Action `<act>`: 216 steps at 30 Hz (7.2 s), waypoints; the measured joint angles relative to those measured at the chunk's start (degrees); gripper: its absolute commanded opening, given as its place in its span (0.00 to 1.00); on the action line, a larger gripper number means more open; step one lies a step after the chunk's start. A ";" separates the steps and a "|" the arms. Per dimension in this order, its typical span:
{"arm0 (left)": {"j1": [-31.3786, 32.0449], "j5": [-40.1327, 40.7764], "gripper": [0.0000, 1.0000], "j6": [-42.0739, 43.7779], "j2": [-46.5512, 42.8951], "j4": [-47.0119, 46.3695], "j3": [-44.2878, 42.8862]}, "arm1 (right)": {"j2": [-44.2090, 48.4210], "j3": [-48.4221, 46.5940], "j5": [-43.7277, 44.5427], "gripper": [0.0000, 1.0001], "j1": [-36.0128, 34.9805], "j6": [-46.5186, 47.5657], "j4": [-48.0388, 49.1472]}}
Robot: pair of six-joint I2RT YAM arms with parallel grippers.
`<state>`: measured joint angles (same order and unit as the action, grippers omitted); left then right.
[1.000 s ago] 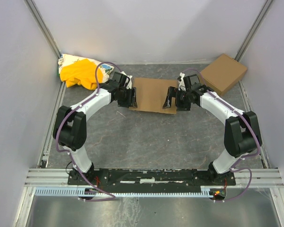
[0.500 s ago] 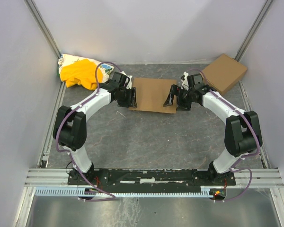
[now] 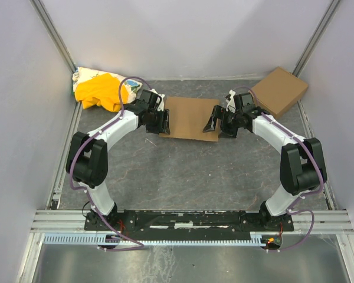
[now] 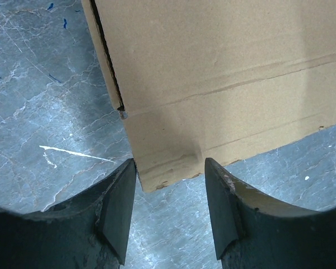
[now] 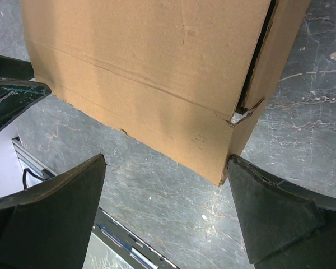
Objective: Fold the paper box
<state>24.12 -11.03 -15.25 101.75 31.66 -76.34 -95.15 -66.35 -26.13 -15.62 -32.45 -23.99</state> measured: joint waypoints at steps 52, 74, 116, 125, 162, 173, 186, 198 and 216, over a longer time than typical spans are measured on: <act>-0.50 0.44 0.58 0.22 1.84 1.51 -0.02 | -2.29 4.57 -7.39 0.95 2.95 -4.98 9.33; -1.88 -0.07 0.59 0.22 0.70 1.70 -0.50 | -2.08 4.79 -13.03 0.95 4.50 -8.72 10.97; -2.01 -0.02 0.59 0.22 1.27 2.08 -0.55 | -5.46 8.22 -13.05 0.95 5.29 -9.40 18.95; -1.86 -1.05 0.59 0.22 1.92 2.08 -0.61 | -4.11 8.22 -9.53 0.93 5.22 -5.33 14.38; -1.90 -1.38 0.59 0.24 1.90 2.23 -0.66 | 0.94 6.62 -8.31 0.89 1.36 -3.54 8.55; -2.25 -0.85 0.59 0.42 1.90 2.58 -0.66 | 0.94 6.56 -10.10 0.88 1.42 -6.32 8.98; -2.45 -0.81 0.59 0.44 1.73 2.60 -0.66 | 0.98 6.51 -12.20 0.88 2.29 -7.80 9.62; -3.06 -1.07 0.59 0.44 1.57 2.60 -0.66 | 1.05 6.45 -13.64 0.88 2.40 -8.24 10.25; -2.86 -2.25 0.58 0.44 1.75 2.51 -0.66 | -3.91 6.47 -7.87 0.86 2.38 -2.51 10.58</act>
<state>21.26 -13.28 -14.81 103.50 34.17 -76.99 -99.07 -59.88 -34.00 -13.23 -34.96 -13.41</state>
